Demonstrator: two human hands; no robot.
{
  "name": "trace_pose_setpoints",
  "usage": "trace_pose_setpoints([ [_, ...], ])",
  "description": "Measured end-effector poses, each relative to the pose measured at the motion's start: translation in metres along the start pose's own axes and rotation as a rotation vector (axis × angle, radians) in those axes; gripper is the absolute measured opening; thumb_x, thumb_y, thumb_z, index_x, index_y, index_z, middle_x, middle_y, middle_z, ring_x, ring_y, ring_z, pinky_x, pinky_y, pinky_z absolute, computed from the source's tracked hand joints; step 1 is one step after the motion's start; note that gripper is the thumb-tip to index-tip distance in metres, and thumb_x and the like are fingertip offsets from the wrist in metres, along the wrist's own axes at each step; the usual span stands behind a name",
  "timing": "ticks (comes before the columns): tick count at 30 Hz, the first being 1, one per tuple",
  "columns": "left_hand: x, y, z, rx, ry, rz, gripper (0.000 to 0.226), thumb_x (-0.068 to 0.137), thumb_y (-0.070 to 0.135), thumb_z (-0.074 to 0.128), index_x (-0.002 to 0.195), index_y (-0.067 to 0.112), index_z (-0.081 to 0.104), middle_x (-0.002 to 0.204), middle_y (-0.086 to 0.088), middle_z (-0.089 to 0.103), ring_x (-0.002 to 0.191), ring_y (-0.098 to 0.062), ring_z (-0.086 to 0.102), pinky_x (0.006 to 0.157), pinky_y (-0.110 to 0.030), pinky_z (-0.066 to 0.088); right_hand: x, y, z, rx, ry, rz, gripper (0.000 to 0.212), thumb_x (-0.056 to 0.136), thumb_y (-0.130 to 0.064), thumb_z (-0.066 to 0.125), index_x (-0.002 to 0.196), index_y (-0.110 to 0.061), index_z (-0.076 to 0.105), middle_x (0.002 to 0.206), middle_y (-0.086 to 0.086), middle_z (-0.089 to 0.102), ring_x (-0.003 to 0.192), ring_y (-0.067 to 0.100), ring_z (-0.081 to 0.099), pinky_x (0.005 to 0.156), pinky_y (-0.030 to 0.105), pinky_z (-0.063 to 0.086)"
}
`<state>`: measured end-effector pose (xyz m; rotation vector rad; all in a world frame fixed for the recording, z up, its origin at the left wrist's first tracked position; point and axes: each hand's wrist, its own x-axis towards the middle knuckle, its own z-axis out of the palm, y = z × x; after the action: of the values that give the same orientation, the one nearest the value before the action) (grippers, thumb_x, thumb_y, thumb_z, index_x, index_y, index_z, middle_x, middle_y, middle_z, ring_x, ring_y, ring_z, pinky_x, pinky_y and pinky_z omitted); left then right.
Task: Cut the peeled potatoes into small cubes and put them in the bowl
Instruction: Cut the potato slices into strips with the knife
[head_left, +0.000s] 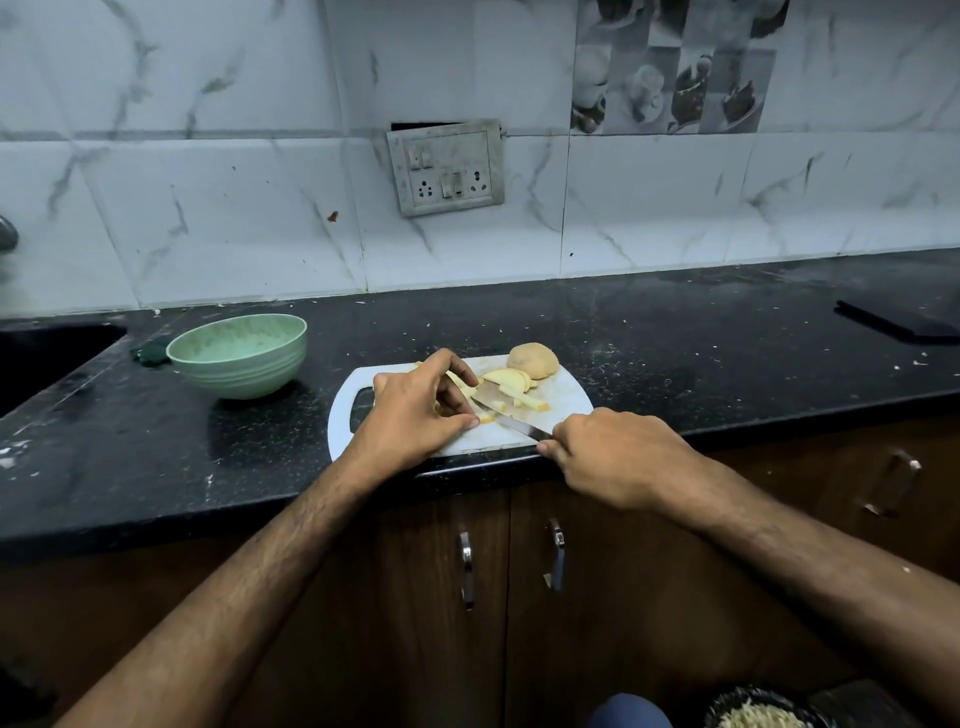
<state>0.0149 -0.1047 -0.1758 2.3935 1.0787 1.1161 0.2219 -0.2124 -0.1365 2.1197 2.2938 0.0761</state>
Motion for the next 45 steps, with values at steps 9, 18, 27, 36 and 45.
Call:
trace_pose_setpoints([
  [9, -0.001, 0.002, -0.002, -0.024, -0.003, -0.02, 0.039, 0.076, 0.022, 0.084, 0.101, 0.034, 0.056, 0.079, 0.025, 0.072, 0.082, 0.004, 0.067, 0.094, -0.058, 0.045, -0.005, -0.007, 0.004, -0.233, 0.15, -0.066, 0.037, 0.104, -0.041, 0.029, 0.111, -0.021, 0.059, 0.11, 0.006, 0.065, 0.098, 0.031, 0.064, 0.069, 0.036, 0.037],
  [18, -0.004, 0.005, -0.002, 0.022, 0.013, -0.042, 0.041, 0.076, 0.017, 0.078, 0.103, 0.036, 0.054, 0.078, 0.027, 0.071, 0.083, 0.006, 0.066, 0.101, -0.054, 0.039, -0.007, -0.005, -0.001, -0.037, 0.075, -0.035, 0.035, 0.104, -0.05, 0.027, 0.089, -0.024, 0.047, 0.108, 0.007, 0.063, 0.099, 0.031, 0.061, 0.072, 0.037, 0.038],
  [27, -0.003, 0.001, -0.002, 0.002, 0.01, -0.005, 0.037, 0.076, 0.021, 0.08, 0.102, 0.036, 0.058, 0.078, 0.027, 0.071, 0.082, 0.004, 0.067, 0.096, -0.055, 0.043, 0.01, -0.006, 0.01, 0.216, -0.095, 0.009, 0.036, 0.103, -0.048, 0.037, 0.08, -0.021, 0.047, 0.095, 0.007, 0.06, 0.089, 0.029, 0.056, 0.075, 0.037, 0.041],
  [36, 0.003, 0.001, -0.001, 0.434, -0.203, 0.457, 0.049, 0.093, 0.007, 0.058, 0.125, 0.045, 0.06, 0.128, 0.016, 0.051, 0.119, -0.007, 0.046, 0.092, -0.039, 0.026, -0.002, -0.006, 0.001, -0.255, 0.138, -0.182, 0.04, 0.106, -0.044, 0.025, 0.109, -0.019, 0.057, 0.109, 0.006, 0.066, 0.098, 0.029, 0.064, 0.068, 0.035, 0.036],
  [45, 0.017, -0.021, -0.005, 0.339, -0.222, 0.427, 0.022, 0.098, 0.043, 0.053, 0.112, 0.041, 0.07, 0.114, 0.024, 0.06, 0.108, -0.003, 0.051, 0.093, -0.035, 0.022, 0.0, 0.025, -0.019, -0.346, 0.068, -0.236, 0.042, 0.104, -0.05, 0.026, 0.106, -0.022, 0.057, 0.111, 0.007, 0.065, 0.101, 0.032, 0.064, 0.071, 0.036, 0.039],
])
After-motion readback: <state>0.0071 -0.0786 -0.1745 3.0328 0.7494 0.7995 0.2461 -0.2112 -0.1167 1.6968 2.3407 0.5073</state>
